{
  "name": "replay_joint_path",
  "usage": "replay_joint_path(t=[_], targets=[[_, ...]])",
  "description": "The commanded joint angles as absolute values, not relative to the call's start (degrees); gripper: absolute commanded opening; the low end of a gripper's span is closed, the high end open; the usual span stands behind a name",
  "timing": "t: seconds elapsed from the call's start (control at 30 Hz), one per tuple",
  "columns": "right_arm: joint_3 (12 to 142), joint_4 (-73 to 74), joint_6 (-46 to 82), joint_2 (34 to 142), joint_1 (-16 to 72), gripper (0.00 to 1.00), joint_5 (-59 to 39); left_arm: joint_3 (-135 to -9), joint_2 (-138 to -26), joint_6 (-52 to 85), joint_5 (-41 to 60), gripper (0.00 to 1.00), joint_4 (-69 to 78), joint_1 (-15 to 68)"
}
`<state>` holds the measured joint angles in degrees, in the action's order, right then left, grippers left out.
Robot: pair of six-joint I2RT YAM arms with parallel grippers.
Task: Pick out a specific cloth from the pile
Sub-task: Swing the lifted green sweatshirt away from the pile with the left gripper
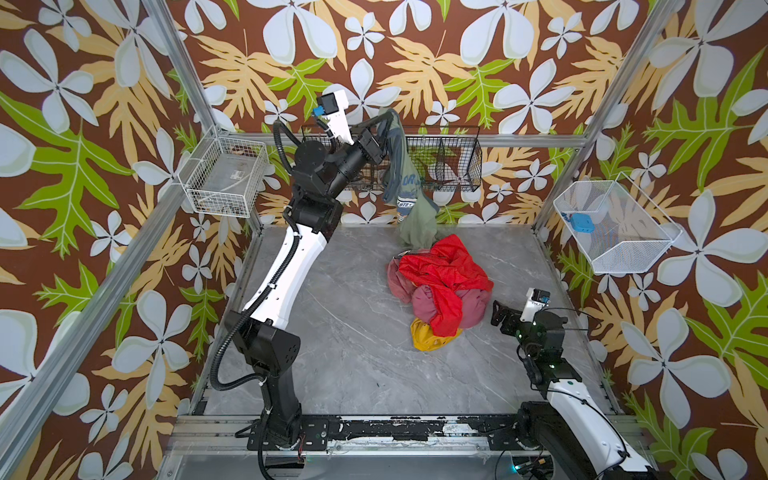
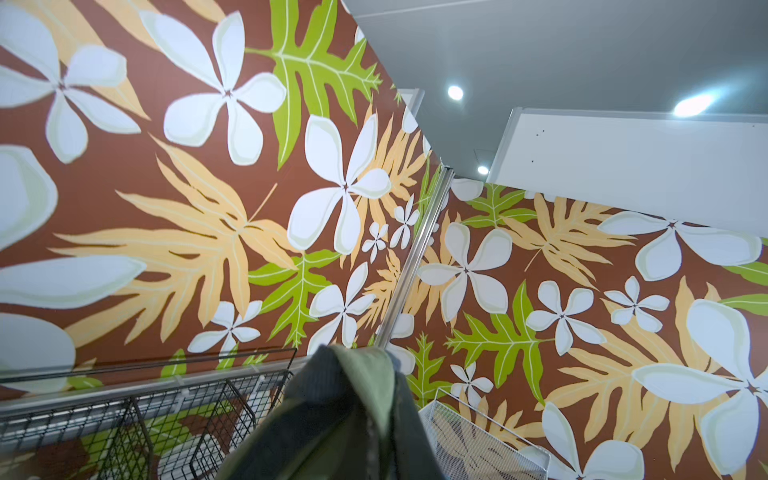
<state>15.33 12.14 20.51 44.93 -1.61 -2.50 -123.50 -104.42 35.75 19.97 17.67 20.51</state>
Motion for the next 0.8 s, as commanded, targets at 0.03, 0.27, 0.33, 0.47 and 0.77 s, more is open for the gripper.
replay_joint_path(t=[0.03,0.27,0.33,0.47,0.77], targets=[[15.36,13.79,20.21,45.61,-1.67,0.99,-1.76,-120.82,-100.06,31.59,16.48,0.00,18.07,19.28],[15.56,14.35,20.04,46.75,-1.66,0.99,-1.93,-115.93,-92.72,25.99,11.69,0.00,12.33,16.46],[15.64,14.50,20.08,47.18,-1.67,0.99,-2.11,-115.01,-90.68,23.98,9.76,0.00,10.12,15.56],[15.82,14.77,20.04,47.73,-1.65,0.99,-2.28,-113.56,-87.16,21.09,6.42,0.00,5.98,13.18],[16.25,15.11,20.09,48.91,-1.67,0.99,-2.63,-104.25,-77.20,15.98,1.33,0.00,-0.04,6.83]])
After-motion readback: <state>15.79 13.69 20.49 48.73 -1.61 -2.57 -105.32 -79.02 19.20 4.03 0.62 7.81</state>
